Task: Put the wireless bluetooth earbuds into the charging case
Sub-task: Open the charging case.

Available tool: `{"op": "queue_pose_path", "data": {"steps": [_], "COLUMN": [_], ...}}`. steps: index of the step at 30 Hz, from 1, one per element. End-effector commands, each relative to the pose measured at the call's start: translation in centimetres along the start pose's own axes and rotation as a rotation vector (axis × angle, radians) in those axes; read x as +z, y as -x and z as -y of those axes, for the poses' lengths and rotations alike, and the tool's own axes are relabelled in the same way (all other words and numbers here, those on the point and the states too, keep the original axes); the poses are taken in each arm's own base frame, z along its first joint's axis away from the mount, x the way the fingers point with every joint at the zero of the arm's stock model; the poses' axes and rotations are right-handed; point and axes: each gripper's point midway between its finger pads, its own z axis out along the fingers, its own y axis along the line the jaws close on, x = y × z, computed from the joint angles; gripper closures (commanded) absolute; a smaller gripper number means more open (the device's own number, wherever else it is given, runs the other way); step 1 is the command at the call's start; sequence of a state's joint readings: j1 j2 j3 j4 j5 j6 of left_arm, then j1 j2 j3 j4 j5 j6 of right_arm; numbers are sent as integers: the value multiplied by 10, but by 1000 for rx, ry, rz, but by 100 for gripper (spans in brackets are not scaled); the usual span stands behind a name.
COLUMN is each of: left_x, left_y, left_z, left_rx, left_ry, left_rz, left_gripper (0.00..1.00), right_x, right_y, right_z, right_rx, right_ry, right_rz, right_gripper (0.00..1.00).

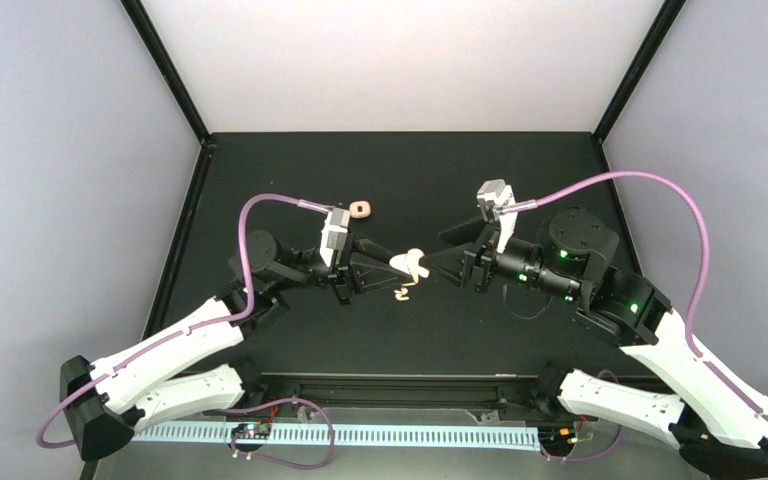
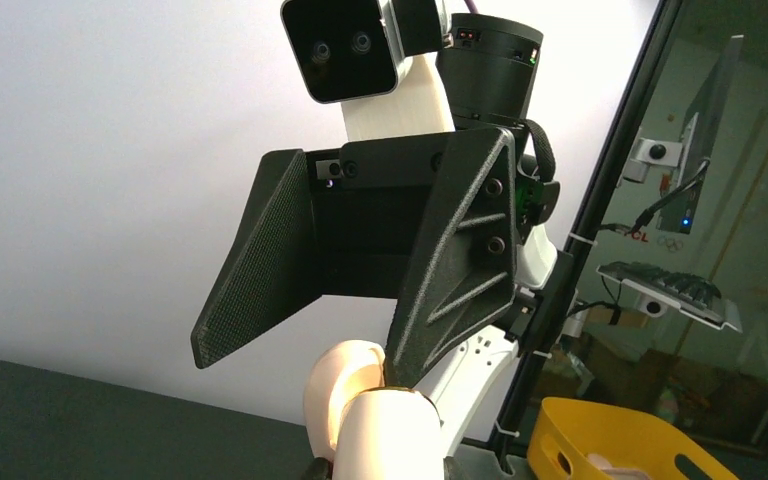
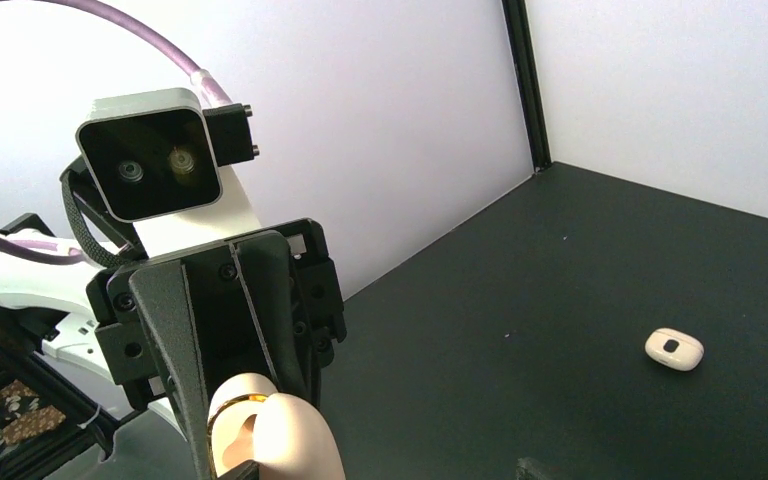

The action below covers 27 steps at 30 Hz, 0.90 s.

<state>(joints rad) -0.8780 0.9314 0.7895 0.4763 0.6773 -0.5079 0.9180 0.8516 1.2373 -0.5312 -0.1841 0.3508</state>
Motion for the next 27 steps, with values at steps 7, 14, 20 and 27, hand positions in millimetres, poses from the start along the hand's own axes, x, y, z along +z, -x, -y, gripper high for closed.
{"op": "queue_pose_path", "data": {"steps": [7, 14, 20, 27], "left_x": [-7, -10, -12, -14], "left_y": [28, 28, 28, 26], "left_z": [47, 52, 54, 53], "left_rx": [101, 103, 103, 97], "left_ry": [-162, -179, -184, -175], "left_rz": [61, 62, 63, 60], "left_gripper": [99, 98, 98, 98], "right_x": [6, 5, 4, 1], "right_y": [-21, -23, -22, -20], "right_z": [45, 49, 47, 43], "right_rx": [32, 40, 43, 53], "right_ry": [-219, -240, -234, -212], "right_rz": [-62, -66, -62, -50], "right_gripper": [36, 34, 31, 30]}}
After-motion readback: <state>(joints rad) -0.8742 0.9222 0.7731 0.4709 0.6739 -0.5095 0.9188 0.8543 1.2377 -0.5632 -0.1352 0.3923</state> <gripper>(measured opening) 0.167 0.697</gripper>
